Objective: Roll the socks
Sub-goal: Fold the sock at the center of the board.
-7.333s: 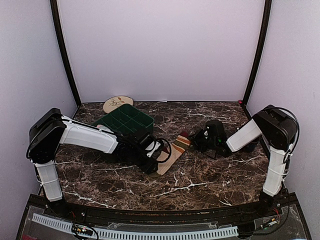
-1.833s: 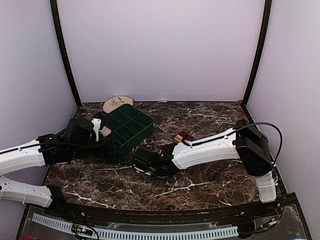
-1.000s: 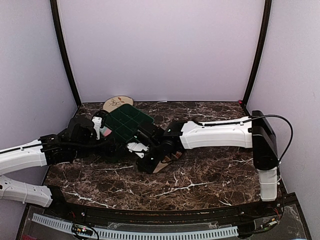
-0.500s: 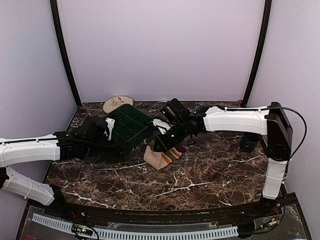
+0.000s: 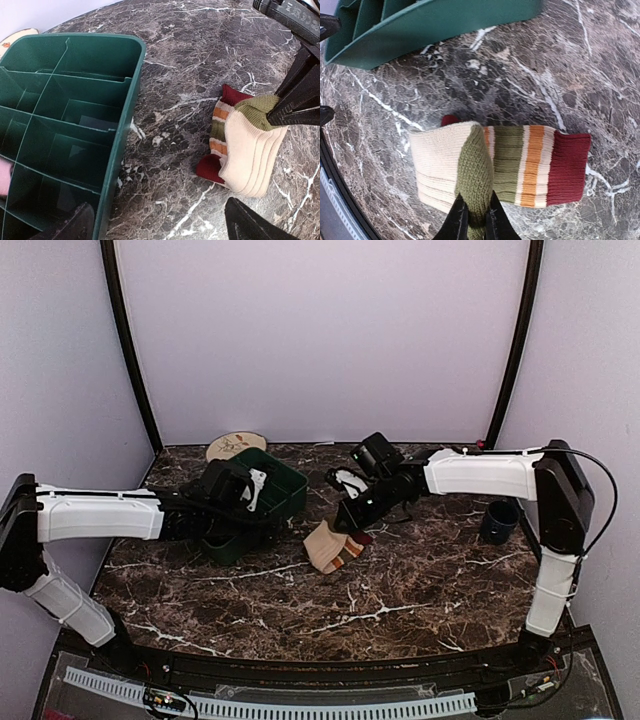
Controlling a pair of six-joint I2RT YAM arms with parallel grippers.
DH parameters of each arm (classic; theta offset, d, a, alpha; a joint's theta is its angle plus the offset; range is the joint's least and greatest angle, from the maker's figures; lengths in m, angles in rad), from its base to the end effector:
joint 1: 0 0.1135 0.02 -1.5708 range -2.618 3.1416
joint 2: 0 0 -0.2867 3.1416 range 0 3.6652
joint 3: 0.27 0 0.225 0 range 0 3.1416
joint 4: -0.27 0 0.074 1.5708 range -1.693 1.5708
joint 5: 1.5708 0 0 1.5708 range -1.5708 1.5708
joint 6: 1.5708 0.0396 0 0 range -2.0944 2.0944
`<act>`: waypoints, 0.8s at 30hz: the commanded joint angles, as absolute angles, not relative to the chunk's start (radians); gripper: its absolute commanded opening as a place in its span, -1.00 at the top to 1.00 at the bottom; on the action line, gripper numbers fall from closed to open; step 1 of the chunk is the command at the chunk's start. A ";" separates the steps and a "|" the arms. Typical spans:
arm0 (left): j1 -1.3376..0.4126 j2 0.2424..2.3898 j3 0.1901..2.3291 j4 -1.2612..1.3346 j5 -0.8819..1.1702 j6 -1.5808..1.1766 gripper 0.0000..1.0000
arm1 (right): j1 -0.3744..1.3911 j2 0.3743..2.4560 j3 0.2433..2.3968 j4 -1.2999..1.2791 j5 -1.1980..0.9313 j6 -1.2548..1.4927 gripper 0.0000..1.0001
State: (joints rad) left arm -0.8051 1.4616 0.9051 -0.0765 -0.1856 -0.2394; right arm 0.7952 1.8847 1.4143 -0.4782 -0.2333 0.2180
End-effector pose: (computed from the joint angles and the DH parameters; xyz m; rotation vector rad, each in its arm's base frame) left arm 0.2101 -0.2081 0.2681 0.5179 2.1561 -0.3811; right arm 0.2697 0.2882 0.2500 -0.8422 2.4893 0.6788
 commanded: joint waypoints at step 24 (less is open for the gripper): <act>-0.856 1.780 1.222 -0.116 -0.016 -0.098 -0.88 | 0.718 1.927 1.381 -0.438 -0.168 0.175 0.80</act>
State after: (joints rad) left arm -0.8364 1.7603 1.1885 -0.0837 -0.0597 -0.1371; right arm 0.7242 1.9022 1.3827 -0.4629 -0.1837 0.1879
